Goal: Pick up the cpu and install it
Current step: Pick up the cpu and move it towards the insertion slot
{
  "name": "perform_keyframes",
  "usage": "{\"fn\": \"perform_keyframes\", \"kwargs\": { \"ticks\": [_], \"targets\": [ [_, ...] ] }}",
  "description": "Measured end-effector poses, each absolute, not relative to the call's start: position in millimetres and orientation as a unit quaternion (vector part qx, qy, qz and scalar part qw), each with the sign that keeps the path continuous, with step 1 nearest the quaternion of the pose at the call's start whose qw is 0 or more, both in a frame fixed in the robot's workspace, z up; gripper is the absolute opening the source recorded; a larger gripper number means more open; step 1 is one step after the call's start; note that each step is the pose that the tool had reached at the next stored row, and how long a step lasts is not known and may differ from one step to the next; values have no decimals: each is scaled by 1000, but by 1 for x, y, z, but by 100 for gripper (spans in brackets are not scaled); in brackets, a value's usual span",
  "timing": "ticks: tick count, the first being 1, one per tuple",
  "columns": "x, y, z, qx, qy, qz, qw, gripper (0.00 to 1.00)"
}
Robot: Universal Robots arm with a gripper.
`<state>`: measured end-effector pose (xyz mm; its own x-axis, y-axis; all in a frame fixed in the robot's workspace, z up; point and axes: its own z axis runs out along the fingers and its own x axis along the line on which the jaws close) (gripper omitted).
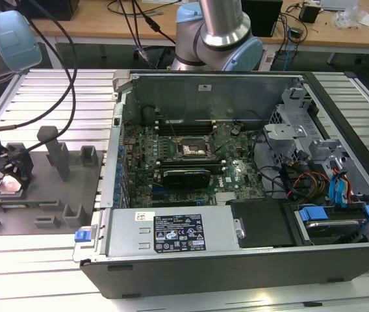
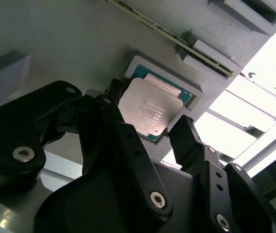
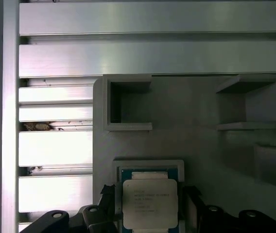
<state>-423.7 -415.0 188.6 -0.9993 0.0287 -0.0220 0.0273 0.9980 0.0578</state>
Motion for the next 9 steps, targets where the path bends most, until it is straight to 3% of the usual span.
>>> {"fn": "perform_keyframes", "kwargs": {
  "ticks": [9],
  "targets": [
    [-424, -415, 188, 14, 999, 29, 12, 66]
  ]
}}
